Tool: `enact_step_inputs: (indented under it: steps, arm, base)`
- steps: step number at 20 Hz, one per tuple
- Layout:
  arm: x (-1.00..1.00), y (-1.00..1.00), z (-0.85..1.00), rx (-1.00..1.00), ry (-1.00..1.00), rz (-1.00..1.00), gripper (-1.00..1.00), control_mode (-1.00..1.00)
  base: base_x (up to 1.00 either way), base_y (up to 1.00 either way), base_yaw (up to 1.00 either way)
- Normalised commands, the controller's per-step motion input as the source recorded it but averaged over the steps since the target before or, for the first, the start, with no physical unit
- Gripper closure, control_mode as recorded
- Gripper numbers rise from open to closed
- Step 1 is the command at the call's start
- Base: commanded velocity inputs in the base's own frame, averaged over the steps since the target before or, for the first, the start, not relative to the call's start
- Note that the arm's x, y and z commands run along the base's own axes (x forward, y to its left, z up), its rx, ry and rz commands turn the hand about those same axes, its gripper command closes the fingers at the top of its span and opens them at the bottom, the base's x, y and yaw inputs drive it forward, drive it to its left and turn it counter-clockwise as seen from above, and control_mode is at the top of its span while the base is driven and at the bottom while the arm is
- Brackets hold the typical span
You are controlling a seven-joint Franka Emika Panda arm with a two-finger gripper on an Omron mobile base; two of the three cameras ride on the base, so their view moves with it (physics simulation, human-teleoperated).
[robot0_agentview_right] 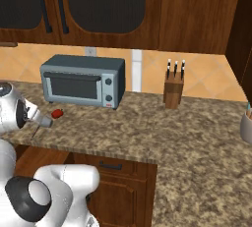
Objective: Pick the measuring cup from the drawer and place it on the counter.
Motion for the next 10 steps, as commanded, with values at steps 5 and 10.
enact_step_inputs:
  steps: [5, 10]
  arm:
    - [-0.11, -0.36, 0.14, 0.18, -0.04, 0.01, -1.00, -1.00]
    - [0.00, -0.23, 0.00, 0.12, 0.00, 0.00, -1.00, -1.00]
  base:
    - [0.00, 0.00, 0.00]
    - [0.00, 0.00, 0.00]
